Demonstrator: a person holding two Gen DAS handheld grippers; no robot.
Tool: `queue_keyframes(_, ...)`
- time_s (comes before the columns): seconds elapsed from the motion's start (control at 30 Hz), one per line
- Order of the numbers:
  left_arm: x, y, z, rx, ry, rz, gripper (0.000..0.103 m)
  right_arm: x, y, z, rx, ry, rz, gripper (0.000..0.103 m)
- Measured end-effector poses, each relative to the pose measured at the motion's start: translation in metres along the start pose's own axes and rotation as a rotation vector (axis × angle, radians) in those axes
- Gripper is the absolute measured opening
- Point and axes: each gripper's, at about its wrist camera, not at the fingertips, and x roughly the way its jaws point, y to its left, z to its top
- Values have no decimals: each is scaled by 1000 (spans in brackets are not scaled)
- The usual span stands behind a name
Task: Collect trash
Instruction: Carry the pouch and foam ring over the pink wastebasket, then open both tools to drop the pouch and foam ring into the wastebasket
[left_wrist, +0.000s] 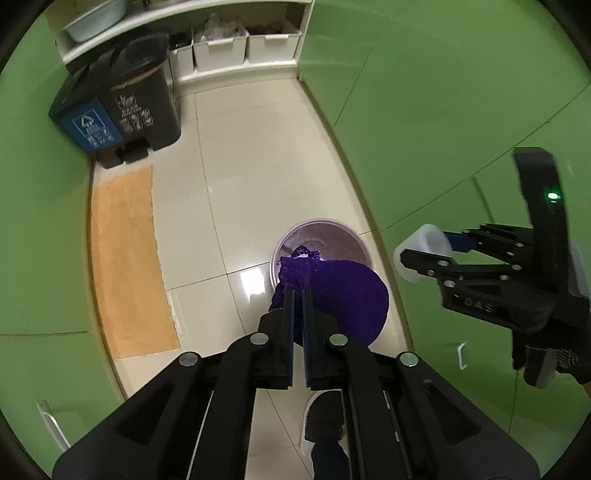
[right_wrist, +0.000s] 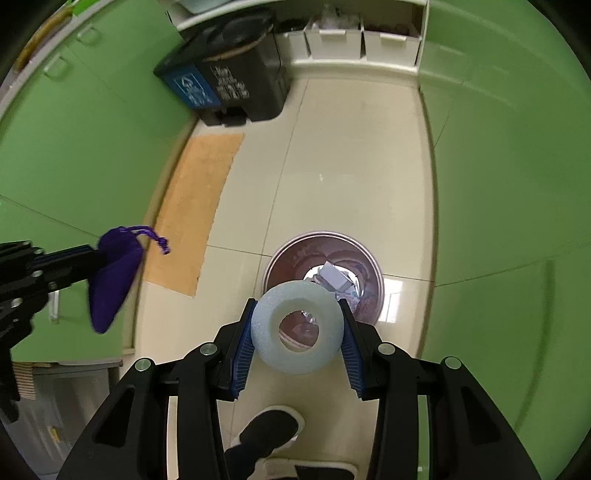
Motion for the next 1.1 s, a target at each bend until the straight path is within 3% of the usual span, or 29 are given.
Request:
queue_keyframes(0.1,21,9,-7,-5,9,-1,3,30,-4,-1,-7,7,-10,45)
queue_keyframes(0.13,26,10,-7,-6,14,-1,3,37,-4,-1,-6,10,-15,65)
queue_keyframes(0.2,37,11,-9,-6,24,-4,3,44,-7,-1,4,-2,-15,90)
queue_keyframes(0.4,60,1,-7,14,46,-21,3,45,-22,-12,44,2,-48,96)
queue_keyframes(0.7,89,-32,16,68,67,-55,3,4,-54,-41,135,5,-130,96)
queue_keyframes(1.1,128,-73,34,138,100,-65,8,-29,-75,-79,232,-31,-133,96)
